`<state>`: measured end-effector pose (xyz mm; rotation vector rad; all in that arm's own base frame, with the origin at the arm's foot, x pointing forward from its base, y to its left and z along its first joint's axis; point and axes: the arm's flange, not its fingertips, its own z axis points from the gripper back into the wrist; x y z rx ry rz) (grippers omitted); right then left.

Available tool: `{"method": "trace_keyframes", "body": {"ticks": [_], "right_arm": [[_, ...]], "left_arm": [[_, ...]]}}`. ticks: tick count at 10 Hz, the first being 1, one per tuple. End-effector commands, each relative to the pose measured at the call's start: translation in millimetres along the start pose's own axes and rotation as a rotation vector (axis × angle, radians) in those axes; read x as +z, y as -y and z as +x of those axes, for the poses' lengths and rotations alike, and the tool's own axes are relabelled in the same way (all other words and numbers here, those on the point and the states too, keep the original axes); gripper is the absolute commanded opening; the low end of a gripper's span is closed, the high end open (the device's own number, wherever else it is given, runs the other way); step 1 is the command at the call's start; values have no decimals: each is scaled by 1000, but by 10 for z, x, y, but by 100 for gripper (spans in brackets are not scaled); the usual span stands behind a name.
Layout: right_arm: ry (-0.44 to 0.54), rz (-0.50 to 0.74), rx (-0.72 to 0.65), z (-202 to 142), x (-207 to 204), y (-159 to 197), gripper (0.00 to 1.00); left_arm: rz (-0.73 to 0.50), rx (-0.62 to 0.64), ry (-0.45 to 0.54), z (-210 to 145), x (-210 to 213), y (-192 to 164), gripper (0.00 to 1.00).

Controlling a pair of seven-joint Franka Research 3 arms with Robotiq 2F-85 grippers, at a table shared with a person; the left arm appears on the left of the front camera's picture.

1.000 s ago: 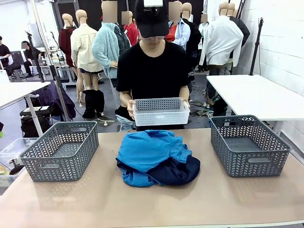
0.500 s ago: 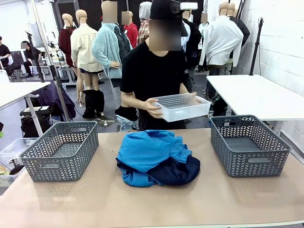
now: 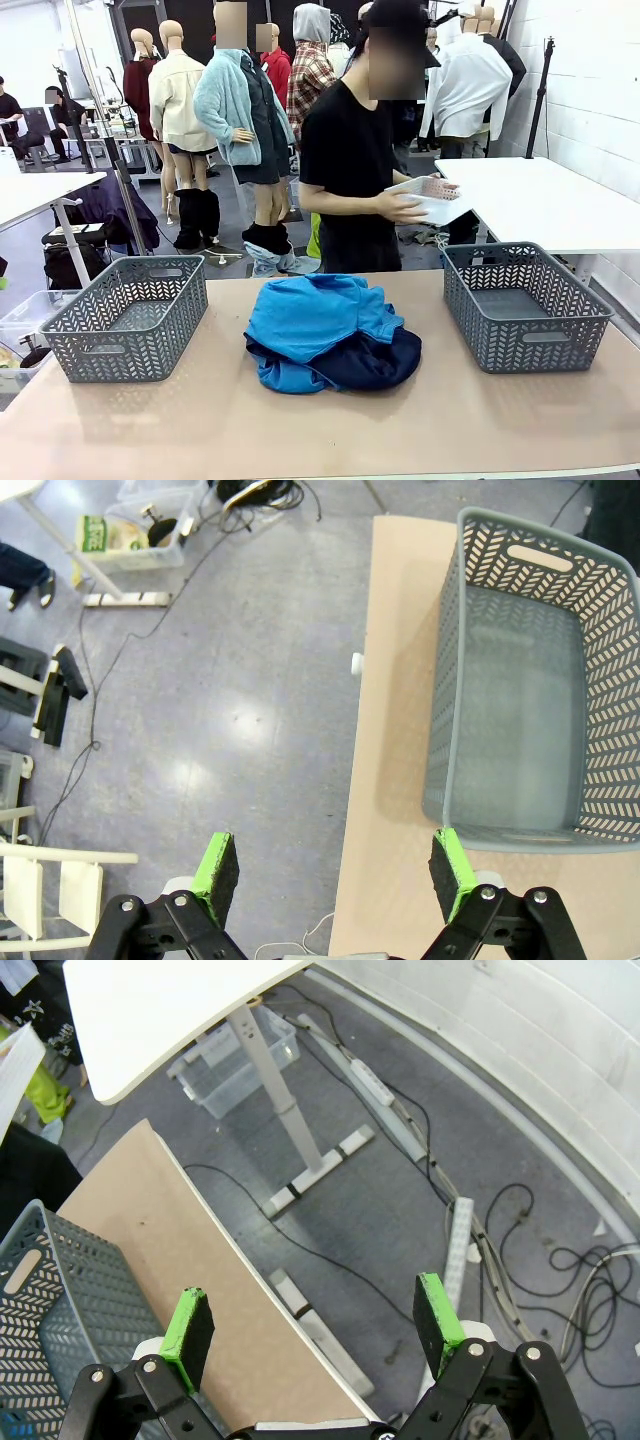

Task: Sort the tops and bottoms.
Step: Lift clothes from the center of the table with your left hand.

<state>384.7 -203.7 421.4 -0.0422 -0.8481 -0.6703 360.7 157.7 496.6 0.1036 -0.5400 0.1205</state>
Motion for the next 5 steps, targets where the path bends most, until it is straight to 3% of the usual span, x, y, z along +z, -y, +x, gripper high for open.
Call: {"method": "trace_keyframes", "body": {"ticks": [1,5], "right_arm": [[-5,-6,14,3,11,3,100],[-5,-6,14,3,11,3,100]], "left_arm": [[5,-5,6,6,1,-3,100],[5,-5,6,6,1,-3,100]]}}
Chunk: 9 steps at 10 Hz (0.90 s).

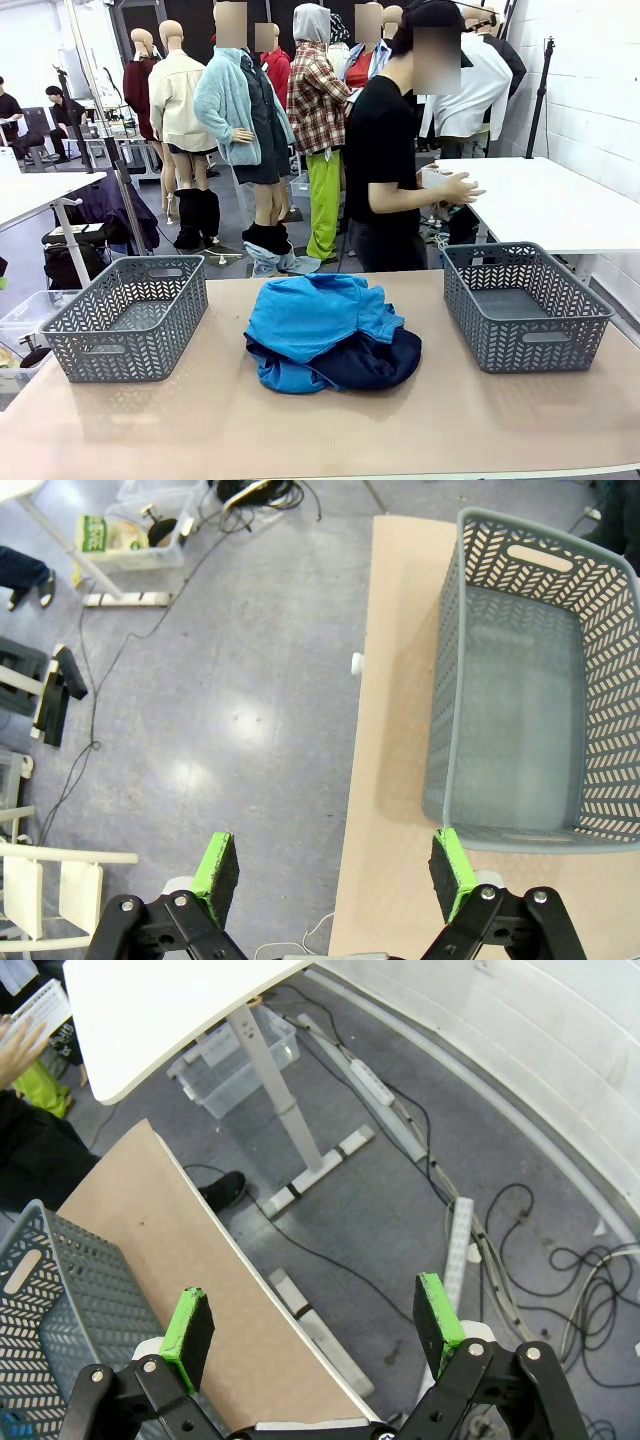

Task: Sort the tops and bottoms.
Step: Lift clothes from the center of the table with your left hand.

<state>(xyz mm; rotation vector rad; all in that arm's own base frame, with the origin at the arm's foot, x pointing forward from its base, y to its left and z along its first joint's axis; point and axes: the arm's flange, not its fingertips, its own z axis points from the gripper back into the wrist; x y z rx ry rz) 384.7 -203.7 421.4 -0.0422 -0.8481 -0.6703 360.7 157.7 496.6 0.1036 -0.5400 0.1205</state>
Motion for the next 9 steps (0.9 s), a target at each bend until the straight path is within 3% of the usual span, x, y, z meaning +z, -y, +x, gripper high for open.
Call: {"method": "trace_keyframes", "body": {"ticks": [1,9], "right_arm": [[-5,-6,14,3,11,3,100],[-5,-6,14,3,11,3,100]], "left_arm": [[5,-5,6,6,1,-3,100],[5,-5,6,6,1,-3,100]]}}
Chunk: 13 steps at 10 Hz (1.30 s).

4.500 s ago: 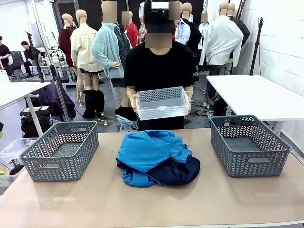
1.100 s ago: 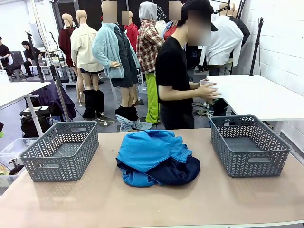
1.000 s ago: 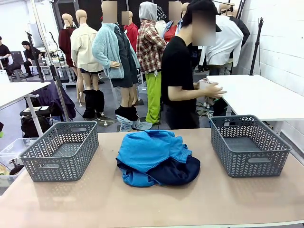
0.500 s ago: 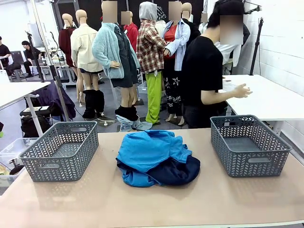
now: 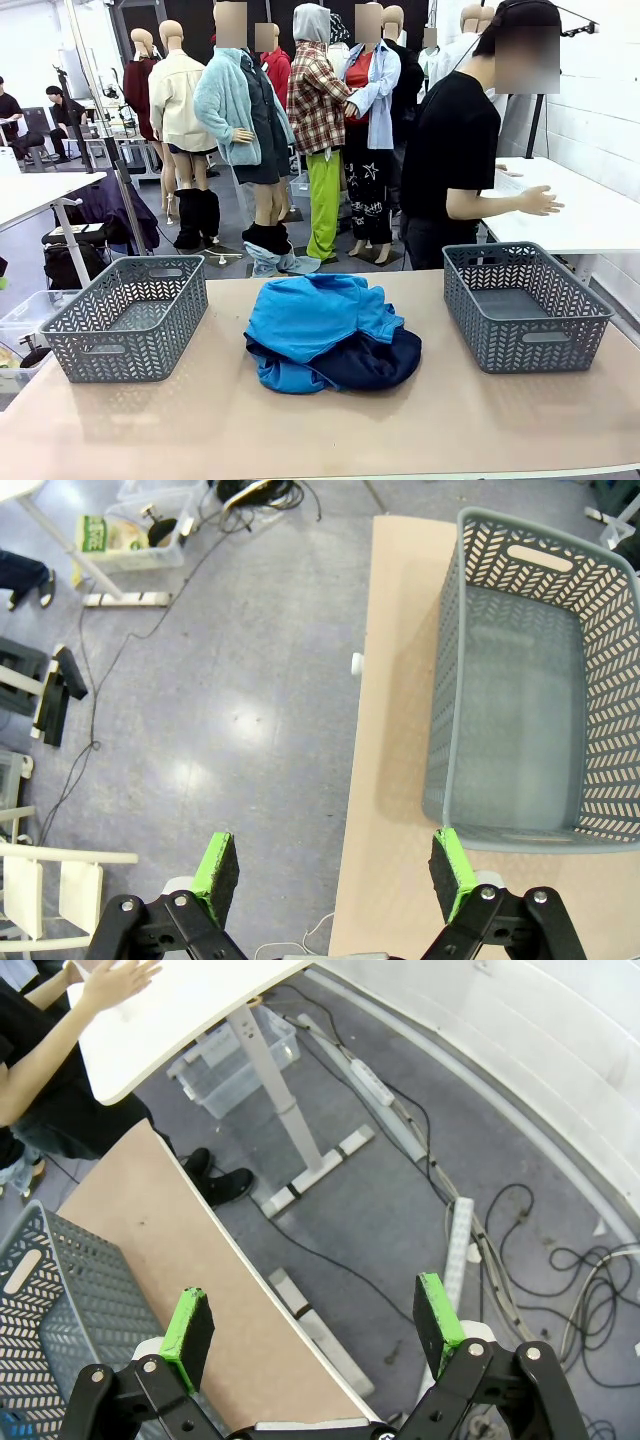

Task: Sort the tops and bottoms.
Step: Lift clothes from the center of the table with your left hand.

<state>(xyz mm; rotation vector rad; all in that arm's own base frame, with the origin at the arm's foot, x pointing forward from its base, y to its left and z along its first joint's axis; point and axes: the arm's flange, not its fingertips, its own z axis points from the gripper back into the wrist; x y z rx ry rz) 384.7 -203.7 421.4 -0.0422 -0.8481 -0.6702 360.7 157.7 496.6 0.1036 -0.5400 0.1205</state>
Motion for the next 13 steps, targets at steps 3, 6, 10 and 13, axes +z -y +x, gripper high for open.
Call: {"method": "trace_keyframes", "body": {"ticks": [3,6,10,13], "right_arm": [[-5,-6,14,3,11,3,100],[-5,-6,14,3,11,3,100],[-5,-6,14,3,11,3,100],[-5,-6,14,3,11,3,100]], "left_arm": [[5,-5,6,6,1,-3,100],[5,-5,6,6,1,-3,100],[5,-5,6,6,1,-3,100],[5,-5,6,6,1,-3,100]]}}
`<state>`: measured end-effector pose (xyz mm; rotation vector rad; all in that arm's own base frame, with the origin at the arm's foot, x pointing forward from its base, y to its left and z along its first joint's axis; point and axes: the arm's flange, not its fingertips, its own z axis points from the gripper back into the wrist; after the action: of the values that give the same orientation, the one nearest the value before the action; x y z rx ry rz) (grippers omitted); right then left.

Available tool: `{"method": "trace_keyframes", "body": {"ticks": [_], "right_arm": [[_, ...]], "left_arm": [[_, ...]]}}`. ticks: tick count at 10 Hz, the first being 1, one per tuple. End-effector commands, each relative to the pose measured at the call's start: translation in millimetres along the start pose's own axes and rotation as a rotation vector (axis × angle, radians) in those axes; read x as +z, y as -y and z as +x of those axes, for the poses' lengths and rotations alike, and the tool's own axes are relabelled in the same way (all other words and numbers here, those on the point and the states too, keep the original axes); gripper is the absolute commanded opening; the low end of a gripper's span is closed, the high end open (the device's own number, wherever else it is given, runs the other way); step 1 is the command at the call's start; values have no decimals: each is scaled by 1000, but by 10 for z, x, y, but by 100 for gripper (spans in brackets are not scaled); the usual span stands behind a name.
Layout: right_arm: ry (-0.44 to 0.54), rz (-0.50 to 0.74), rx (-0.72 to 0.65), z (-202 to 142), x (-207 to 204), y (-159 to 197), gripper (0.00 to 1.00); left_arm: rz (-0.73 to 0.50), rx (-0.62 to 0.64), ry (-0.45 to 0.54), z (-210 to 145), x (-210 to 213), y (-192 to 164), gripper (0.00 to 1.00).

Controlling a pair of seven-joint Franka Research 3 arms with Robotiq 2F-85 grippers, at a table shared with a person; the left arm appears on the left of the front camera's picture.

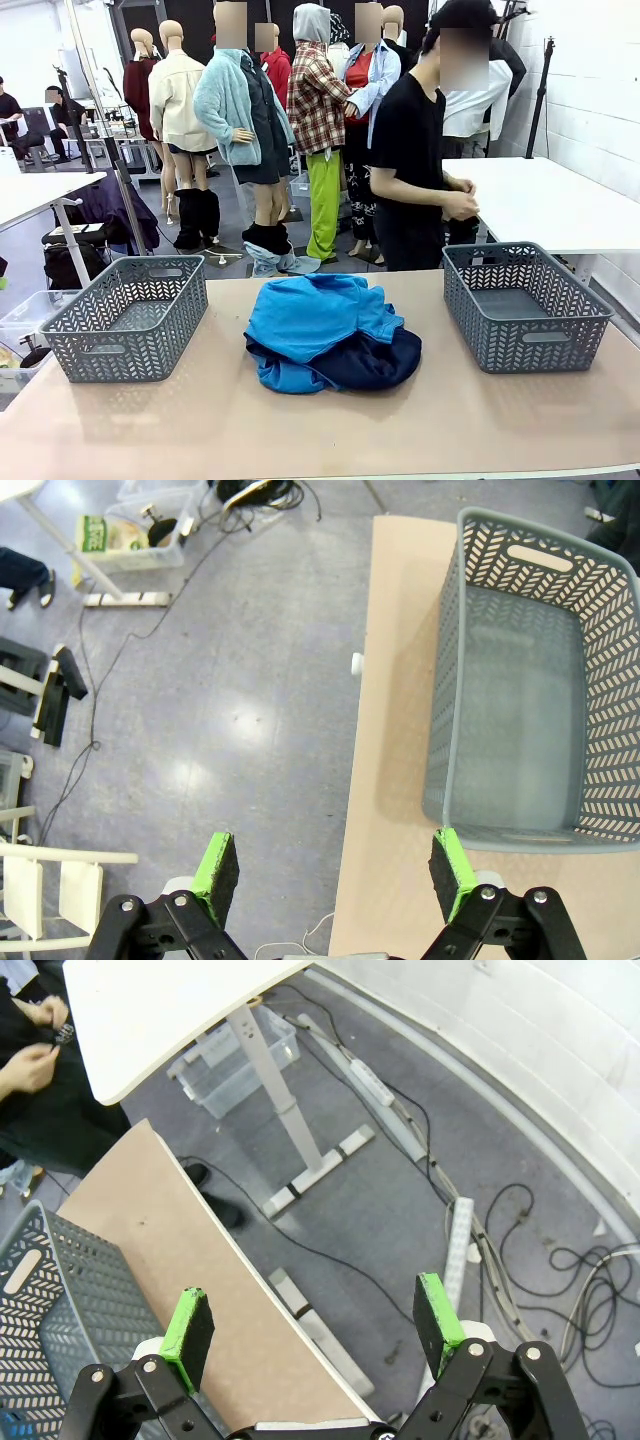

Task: Sort the tops and bottoms.
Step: Lift clothes from the center of the table with your left hand.

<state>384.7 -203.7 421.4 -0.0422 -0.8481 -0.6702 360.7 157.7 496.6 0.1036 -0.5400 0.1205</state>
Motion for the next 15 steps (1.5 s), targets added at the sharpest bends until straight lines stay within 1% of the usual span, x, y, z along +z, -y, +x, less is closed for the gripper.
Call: {"method": "trace_keyframes", "body": {"ticks": [1,15], "right_arm": [[-5,-6,14,3,11,3,100],[-5,-6,14,3,11,3,100]], "left_arm": [[5,-5,6,6,1,-3,100],[5,-5,6,6,1,-3,100]]}}
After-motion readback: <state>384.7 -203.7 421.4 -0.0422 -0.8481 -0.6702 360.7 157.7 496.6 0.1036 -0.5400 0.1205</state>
